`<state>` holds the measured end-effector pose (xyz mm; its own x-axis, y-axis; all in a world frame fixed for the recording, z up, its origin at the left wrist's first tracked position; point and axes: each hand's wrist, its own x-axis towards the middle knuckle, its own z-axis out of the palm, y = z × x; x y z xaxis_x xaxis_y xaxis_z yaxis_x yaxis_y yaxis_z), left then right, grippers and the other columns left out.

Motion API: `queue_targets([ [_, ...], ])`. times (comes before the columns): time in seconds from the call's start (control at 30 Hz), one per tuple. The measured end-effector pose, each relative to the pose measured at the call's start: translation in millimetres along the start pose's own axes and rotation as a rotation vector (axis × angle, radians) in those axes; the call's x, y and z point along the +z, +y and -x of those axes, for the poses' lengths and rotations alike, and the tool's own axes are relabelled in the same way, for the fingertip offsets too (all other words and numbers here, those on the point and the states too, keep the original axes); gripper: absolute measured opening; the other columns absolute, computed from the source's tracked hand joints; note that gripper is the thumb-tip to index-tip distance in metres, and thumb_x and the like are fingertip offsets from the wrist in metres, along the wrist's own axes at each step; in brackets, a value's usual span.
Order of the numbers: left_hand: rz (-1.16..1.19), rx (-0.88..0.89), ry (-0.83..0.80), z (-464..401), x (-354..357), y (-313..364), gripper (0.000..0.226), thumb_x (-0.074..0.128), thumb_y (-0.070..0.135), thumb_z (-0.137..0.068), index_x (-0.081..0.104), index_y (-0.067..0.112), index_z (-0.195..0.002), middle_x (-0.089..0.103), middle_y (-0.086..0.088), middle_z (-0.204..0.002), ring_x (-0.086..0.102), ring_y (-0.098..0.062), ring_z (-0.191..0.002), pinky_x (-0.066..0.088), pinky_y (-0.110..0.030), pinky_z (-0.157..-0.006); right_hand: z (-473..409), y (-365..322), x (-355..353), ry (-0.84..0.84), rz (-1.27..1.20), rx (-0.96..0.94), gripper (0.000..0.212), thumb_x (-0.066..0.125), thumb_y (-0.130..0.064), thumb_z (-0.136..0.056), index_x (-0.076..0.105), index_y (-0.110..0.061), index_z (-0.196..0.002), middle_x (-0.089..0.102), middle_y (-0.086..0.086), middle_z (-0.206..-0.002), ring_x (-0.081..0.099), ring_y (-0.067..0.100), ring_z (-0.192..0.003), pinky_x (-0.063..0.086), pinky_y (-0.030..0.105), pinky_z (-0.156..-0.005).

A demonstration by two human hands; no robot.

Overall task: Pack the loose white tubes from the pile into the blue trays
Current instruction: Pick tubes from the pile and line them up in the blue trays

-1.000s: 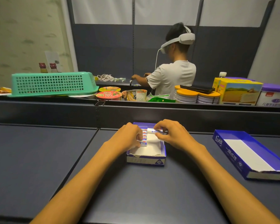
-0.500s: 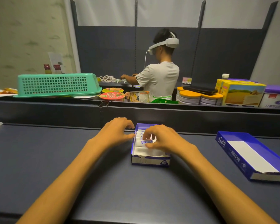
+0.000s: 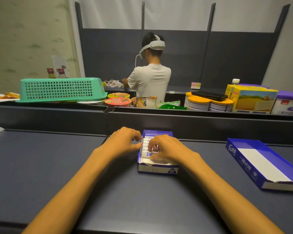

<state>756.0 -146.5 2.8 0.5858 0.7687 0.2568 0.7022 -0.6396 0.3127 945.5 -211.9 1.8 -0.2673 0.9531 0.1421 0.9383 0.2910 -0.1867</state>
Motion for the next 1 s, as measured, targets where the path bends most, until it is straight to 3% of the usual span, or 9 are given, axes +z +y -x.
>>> queue_targets([
  [0.3,-0.073,-0.02,0.003,2.6,-5.3,4.9,0.039,0.064,0.048,-0.086,0.061,0.023,-0.116,0.065,0.007,-0.114,0.06,-0.008,-0.098,0.048,-0.018,-0.074,-0.8,4.7,0.5,-0.003,-0.046,0.03,0.028,0.073,-0.038,-0.082,0.063,-0.025,-0.106,0.065,-0.002,-0.11,0.06,0.014,-0.091,0.054,0.025,-0.075],
  [0.5,-0.232,-0.077,0.064,16.8,-22.8,4.9,0.037,0.06,0.041,-0.087,0.059,0.025,-0.121,0.063,0.004,-0.12,0.059,-0.014,-0.107,0.052,-0.036,-0.089,6.6,7.0,-26.3,0.086,-0.084,0.053,0.039,0.068,-0.047,-0.084,0.057,-0.028,-0.116,0.059,-0.006,-0.113,0.055,0.009,-0.095,0.052,0.031,-0.082],
  [0.63,-0.302,-0.128,0.073,36.1,-33.0,3.9,0.044,0.057,0.044,-0.088,0.054,0.026,-0.129,0.058,0.003,-0.128,0.053,-0.015,-0.116,0.048,-0.035,-0.091,9.5,-3.5,-37.4,0.14,-0.108,0.015,0.041,0.065,-0.041,-0.088,0.053,-0.027,-0.124,0.056,-0.004,-0.124,0.054,0.013,-0.108,0.051,0.034,-0.089],
  [0.8,-0.378,-0.228,0.032,76.3,-45.1,-4.6,0.051,0.053,0.05,-0.089,0.05,0.025,-0.134,0.052,-0.001,-0.133,0.045,-0.02,-0.122,0.045,-0.039,-0.094,-1.7,-39.0,-22.7,0.043,0.007,-0.103,0.053,0.061,-0.041,-0.091,0.044,-0.026,-0.139,0.045,-0.001,-0.144,0.043,0.019,-0.13,0.039,0.039,-0.106],
  [1.0,-0.426,-0.361,0.042,137.1,-74.8,-34.5,0.055,0.052,0.051,-0.09,0.047,0.024,-0.137,0.046,-0.001,-0.141,0.041,-0.021,-0.128,0.041,-0.041,-0.098,-13.2,-97.3,-7.8,0.033,0.057,-0.187,0.06,0.058,-0.044,-0.092,0.038,-0.024,-0.145,0.039,0.003,-0.15,0.038,0.022,-0.134,0.034,0.039,-0.108],
])
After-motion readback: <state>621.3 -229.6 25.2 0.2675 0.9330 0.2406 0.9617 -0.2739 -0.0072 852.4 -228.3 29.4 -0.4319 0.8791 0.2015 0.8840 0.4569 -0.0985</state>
